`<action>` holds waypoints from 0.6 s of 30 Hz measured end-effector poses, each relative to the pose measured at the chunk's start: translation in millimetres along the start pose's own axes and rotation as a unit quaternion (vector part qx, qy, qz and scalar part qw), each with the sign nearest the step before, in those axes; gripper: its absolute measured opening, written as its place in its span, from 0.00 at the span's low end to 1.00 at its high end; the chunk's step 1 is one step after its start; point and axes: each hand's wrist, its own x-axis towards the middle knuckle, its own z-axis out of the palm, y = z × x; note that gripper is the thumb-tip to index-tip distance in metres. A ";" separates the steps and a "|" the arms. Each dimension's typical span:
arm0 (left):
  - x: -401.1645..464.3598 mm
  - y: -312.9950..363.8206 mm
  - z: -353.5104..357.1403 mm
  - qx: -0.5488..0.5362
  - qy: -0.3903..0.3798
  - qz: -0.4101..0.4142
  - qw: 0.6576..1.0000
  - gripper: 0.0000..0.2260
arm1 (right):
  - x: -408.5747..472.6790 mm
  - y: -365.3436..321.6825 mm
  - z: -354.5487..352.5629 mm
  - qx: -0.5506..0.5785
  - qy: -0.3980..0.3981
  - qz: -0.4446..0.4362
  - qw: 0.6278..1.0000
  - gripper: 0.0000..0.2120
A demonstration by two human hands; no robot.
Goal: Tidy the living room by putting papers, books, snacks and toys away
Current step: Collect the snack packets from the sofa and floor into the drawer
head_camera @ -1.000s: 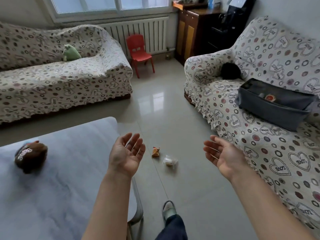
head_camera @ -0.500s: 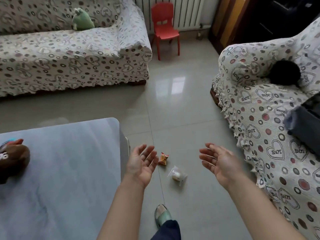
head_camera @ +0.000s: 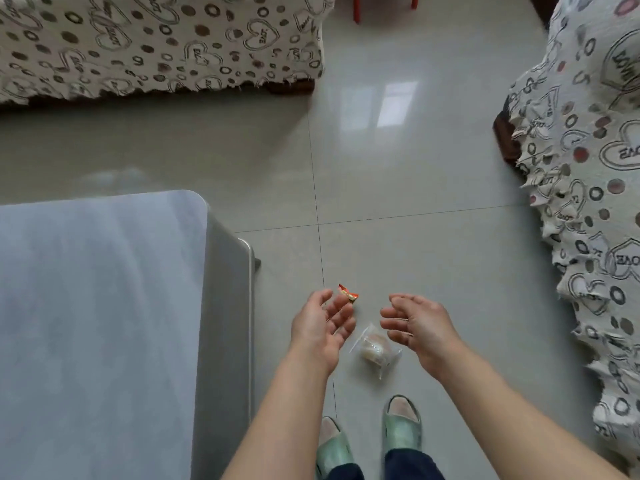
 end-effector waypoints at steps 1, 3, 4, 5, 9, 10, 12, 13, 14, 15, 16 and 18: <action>25.3 -7.4 1.4 0.011 0.010 -0.011 1.000 0.05 | 24.8 13.2 0.7 -0.018 0.004 0.011 1.000 0.03; 75.6 -22.1 -0.1 0.033 0.038 -0.022 0.999 0.09 | 71.9 42.0 -0.3 -0.060 0.007 0.024 0.998 0.03; 98.2 -29.0 -2.2 0.044 0.050 -0.023 0.998 0.10 | 94.0 56.9 -2.3 -0.081 0.005 0.028 0.996 0.03; 120.4 -36.1 -4.9 0.056 0.060 -0.022 0.996 0.11 | 116.0 71.8 -5.2 -0.101 0.003 0.028 0.995 0.04; 198.3 -63.6 -20.3 0.102 0.089 -0.016 0.991 0.10 | 191.0 132.0 -21.9 -0.208 0.011 0.036 0.977 0.07; 216.1 -70.6 -24.2 0.117 0.092 -0.015 0.989 0.09 | 207.2 148.1 -26.4 -0.248 0.012 0.036 0.968 0.08; 252.9 -86.7 -33.5 0.155 0.099 -0.012 0.983 0.07 | 235.0 180.6 -35.0 -0.336 0.006 0.036 0.941 0.12; 266.6 -91.1 -37.3 0.176 0.105 -0.009 0.979 0.04 | 240.9 189.6 -36.9 -0.380 -0.002 0.031 0.925 0.15; 282.6 -97.6 -41.7 0.194 0.114 -0.008 0.974 0.03 | 248.1 201.6 -38.7 -0.426 -0.015 0.025 0.904 0.19; 300.5 -105.1 -45.3 0.213 0.125 -0.004 0.969 0.04 | 256.4 213.6 -40.1 -0.475 -0.028 0.017 0.879 0.25; 317.0 -110.4 -47.7 0.232 0.135 0.001 0.963 0.04 | 262.8 222.7 -40.3 -0.526 -0.039 0.007 0.850 0.31; 350.6 -120.1 -49.7 0.271 0.143 0.025 0.951 0.09 | 278.1 242.7 -38.1 -0.597 -0.051 -0.013 0.801 0.43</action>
